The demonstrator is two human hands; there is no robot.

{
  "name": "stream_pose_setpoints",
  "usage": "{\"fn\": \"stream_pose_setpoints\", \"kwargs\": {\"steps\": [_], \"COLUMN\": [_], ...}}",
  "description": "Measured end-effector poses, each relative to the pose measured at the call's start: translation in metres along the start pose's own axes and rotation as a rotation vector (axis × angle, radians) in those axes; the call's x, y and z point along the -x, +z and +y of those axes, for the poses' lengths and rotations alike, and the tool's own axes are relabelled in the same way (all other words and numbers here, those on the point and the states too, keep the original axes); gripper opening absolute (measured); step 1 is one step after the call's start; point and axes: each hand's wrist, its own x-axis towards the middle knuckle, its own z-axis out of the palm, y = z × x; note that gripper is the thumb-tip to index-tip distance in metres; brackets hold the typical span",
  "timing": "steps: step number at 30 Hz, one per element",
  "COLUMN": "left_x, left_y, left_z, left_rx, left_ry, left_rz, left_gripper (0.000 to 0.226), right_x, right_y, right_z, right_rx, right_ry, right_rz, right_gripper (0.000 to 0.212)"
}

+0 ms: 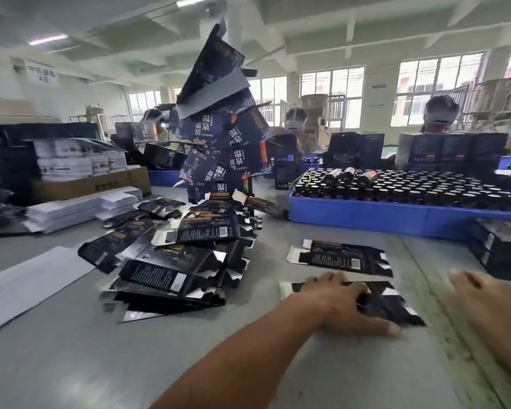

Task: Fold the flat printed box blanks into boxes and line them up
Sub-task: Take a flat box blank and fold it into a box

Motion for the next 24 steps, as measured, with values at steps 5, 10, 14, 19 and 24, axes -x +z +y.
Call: {"fn": "stream_pose_setpoints", "kwargs": {"steps": [5,10,14,19,24], "left_x": [-0.006,-0.04,-0.081,-0.089,-0.03], "left_y": [0.006,-0.002,-0.013,0.001,0.014], "left_z": [-0.008,-0.01,-0.017,-0.024,0.003], "left_rx": [0.036,0.169,0.065,0.056,-0.116], "left_ry": [0.032,0.015,-0.089,-0.213,-0.11], "left_rz": [0.083,0.225,0.333,0.163,0.261], "left_gripper": [0.097,0.087,0.089,0.087,0.092], "right_x": [0.007,-0.002,-0.006,-0.01,-0.012], "right_y": [-0.007,-0.001,0.001,0.004,0.006], "right_z": [0.003,0.007,0.012,0.019,0.017], "right_rx": [-0.065,-0.079,-0.148,-0.18,-0.168], "right_ry": [-0.051,-0.036,-0.038,-0.039,-0.051], "right_rz": [-0.011,-0.027,0.01,0.035,0.04], "right_gripper": [0.02,0.022,0.016,0.024,0.022]}}
